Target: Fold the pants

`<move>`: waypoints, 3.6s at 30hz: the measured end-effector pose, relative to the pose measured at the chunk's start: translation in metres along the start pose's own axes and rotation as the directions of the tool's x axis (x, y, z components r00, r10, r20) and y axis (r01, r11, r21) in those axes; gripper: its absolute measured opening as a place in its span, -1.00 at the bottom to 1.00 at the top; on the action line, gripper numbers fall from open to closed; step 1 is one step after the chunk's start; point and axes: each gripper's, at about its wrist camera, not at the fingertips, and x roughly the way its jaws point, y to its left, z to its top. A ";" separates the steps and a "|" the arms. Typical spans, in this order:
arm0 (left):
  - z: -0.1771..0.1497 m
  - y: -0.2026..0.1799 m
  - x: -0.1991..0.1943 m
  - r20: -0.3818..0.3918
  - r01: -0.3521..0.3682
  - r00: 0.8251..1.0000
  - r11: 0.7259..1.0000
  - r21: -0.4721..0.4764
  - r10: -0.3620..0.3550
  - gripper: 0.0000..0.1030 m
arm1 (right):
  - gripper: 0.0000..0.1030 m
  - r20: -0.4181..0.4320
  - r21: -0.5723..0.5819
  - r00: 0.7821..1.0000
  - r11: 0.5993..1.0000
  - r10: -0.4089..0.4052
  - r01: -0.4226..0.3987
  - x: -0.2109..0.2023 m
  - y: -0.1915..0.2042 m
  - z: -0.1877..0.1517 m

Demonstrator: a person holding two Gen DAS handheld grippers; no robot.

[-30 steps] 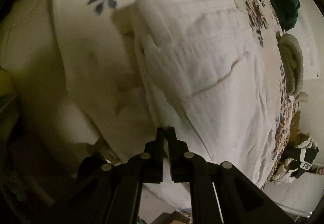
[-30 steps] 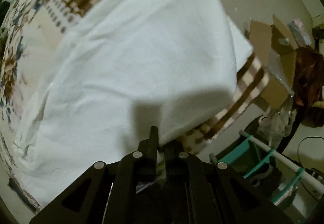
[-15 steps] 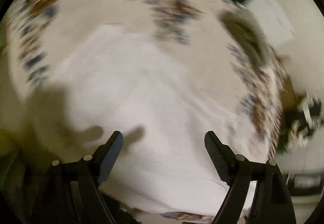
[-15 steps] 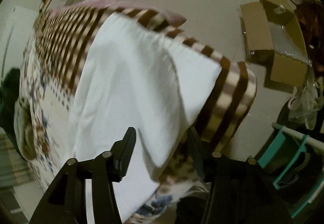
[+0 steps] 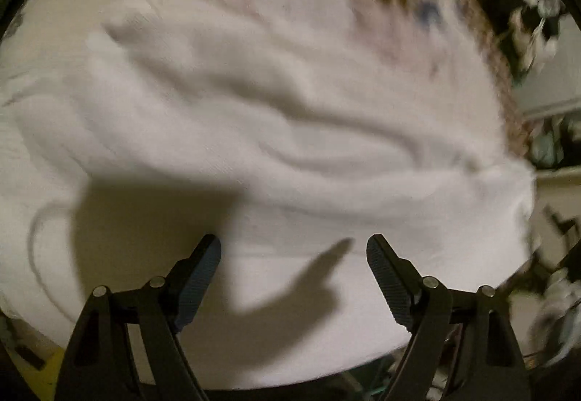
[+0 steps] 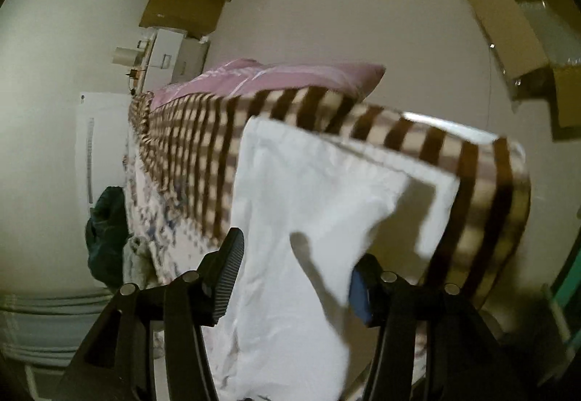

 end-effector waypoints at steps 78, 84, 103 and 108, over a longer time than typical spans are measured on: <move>0.132 0.065 -0.035 0.001 0.155 0.987 0.942 -0.296 -0.162 -0.86 | -0.80 -0.502 -0.149 0.802 0.945 -0.325 0.290 0.169 0.171 -0.190; 0.098 0.010 -0.055 0.015 0.039 0.999 0.998 -0.041 -0.038 0.72 | 0.65 -0.433 -0.273 0.856 0.946 -0.282 0.173 0.106 0.152 -0.160; 0.088 -0.038 0.023 0.033 -0.084 0.996 0.996 0.003 0.084 1.00 | 0.23 -0.039 -0.107 0.989 0.984 -0.145 0.140 -0.011 -0.046 -0.029; 0.074 -0.060 0.001 0.051 -0.050 0.997 0.999 0.006 0.049 1.00 | 0.17 0.009 -0.034 0.999 0.999 0.037 -0.036 -0.012 -0.062 -0.009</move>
